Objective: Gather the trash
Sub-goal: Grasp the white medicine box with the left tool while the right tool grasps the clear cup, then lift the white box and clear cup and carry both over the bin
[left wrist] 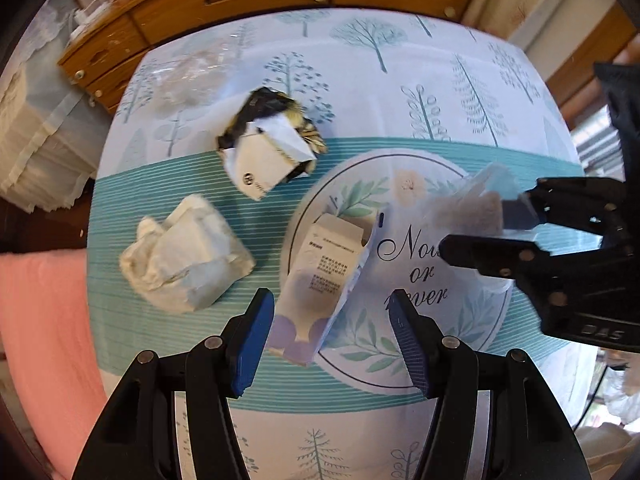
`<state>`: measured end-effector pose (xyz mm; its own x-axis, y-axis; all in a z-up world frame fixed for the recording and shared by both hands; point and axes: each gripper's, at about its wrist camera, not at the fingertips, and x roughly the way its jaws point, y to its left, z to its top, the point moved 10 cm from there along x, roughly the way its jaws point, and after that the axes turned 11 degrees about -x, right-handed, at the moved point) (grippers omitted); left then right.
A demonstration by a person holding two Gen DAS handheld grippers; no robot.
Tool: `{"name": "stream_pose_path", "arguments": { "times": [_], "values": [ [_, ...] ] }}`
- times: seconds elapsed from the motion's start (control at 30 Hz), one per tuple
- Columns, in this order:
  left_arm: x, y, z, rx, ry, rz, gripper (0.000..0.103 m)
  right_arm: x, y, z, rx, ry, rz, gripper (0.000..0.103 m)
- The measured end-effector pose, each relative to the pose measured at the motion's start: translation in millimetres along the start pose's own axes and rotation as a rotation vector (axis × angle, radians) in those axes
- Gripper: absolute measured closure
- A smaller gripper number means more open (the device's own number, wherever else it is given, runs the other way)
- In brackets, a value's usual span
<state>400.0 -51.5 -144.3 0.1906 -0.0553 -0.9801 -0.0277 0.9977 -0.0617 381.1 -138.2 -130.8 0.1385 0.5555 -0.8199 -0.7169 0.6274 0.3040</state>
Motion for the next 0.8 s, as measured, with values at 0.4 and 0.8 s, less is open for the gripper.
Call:
{"name": "stream_pose_path", "arguments": {
  "times": [0.4, 0.8],
  "values": [
    [46.9, -2.6, 1.3, 0.044, 0.098, 0.078, 0.059, -21.6, -2.1, -10.1, 0.078, -0.054, 0.019, 0.082],
    [-9.0, -10.1, -47.5, -0.046, 0.003, 0.003, 0.068, -39.1, 29.1, -32.5, 0.138, -0.088, 0.01, 0.084]
  ]
}}
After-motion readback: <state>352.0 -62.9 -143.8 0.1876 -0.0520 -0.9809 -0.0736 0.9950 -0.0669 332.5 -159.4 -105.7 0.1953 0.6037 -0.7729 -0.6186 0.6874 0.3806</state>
